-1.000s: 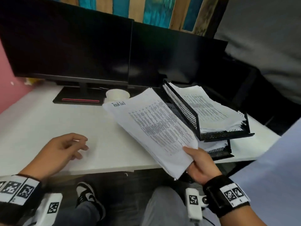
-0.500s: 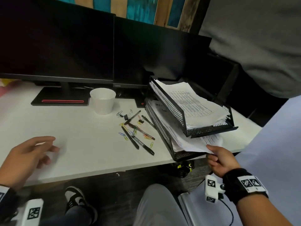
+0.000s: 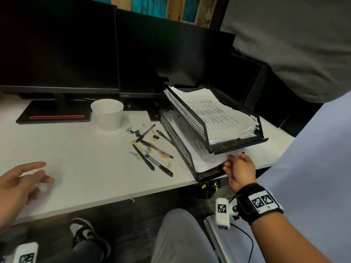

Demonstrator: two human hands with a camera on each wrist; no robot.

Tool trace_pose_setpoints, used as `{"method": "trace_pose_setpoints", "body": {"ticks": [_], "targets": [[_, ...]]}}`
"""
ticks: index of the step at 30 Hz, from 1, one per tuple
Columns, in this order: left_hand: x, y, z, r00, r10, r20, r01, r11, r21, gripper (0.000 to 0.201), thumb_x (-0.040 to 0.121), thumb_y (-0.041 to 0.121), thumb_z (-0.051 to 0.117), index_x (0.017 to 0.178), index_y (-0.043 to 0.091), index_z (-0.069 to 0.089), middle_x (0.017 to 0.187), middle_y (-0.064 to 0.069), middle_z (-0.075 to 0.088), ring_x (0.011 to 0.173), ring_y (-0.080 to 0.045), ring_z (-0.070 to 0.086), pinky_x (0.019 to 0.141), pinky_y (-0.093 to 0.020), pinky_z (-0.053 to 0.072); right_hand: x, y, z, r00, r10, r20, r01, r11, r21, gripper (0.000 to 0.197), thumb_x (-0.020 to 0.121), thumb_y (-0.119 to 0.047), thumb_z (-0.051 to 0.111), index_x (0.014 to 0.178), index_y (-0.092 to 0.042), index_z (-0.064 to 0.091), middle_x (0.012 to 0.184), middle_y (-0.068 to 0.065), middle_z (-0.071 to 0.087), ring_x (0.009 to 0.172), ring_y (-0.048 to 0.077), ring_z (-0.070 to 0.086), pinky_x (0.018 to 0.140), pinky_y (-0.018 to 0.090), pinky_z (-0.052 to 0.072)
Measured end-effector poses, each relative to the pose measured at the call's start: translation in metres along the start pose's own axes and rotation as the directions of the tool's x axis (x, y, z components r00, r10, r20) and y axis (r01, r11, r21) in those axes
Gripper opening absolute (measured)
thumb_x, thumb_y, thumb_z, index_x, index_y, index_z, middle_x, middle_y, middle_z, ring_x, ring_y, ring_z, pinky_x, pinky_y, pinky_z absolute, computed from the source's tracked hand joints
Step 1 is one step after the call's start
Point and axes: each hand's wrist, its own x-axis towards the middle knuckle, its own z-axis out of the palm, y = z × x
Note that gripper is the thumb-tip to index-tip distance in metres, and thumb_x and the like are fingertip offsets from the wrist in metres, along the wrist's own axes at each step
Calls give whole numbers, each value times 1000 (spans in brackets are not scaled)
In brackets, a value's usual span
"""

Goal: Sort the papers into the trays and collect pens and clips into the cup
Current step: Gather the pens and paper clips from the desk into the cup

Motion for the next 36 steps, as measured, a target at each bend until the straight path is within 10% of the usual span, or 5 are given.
{"method": "trace_pose_setpoints", "body": {"ticks": [6, 14, 21, 27, 36], "targets": [[-2, 4, 0, 1000, -26, -16, 25, 998, -51, 22, 106, 28, 58, 116, 42, 72, 97, -4, 79, 67, -30, 54, 69, -42, 51, -67, 28, 20, 969, -34, 246, 75, 984, -161, 35, 100, 2, 59, 77, -19, 42, 60, 5, 33, 42, 16, 29, 38, 25, 30], [-21, 34, 9, 999, -32, -32, 30, 998, -57, 15, 103, 17, 61, 108, 22, 75, 88, -3, 80, 66, -26, 54, 73, -38, 48, -142, 7, 166, 623, -21, 782, 463, 816, -346, 11, 96, -11, 72, 93, -6, 63, 89, 13, 68, 68, 19, 62, 56, 32, 57], [-21, 33, 7, 997, -64, -38, 60, 994, -89, 17, 103, 16, 61, 108, 24, 75, 87, -2, 80, 64, -22, 55, 72, -35, 49, -94, 32, 322, 566, 60, 822, 702, 486, -520, 63, 93, -24, 75, 150, -28, 49, 143, 6, 55, 119, 28, 63, 91, 39, 58], [-19, 31, 5, 996, -70, -50, 64, 993, -102, 17, 102, 12, 63, 104, 22, 76, 83, -4, 80, 55, -14, 53, 64, -31, 48, -76, 64, 364, 607, 71, 791, 757, 251, -603, 43, 96, -29, 70, 136, -17, 62, 133, 9, 65, 120, 29, 63, 93, 36, 53], [-21, 28, 8, 998, -52, 34, 48, 993, 106, 35, 94, 26, 74, 124, 42, 64, 112, 16, 74, 77, -15, 72, 88, -42, 57, -109, 56, 309, 527, 66, 848, 747, 440, -498, 18, 92, -30, 74, 92, -14, 66, 96, -3, 65, 87, 19, 63, 70, 31, 53]]}}
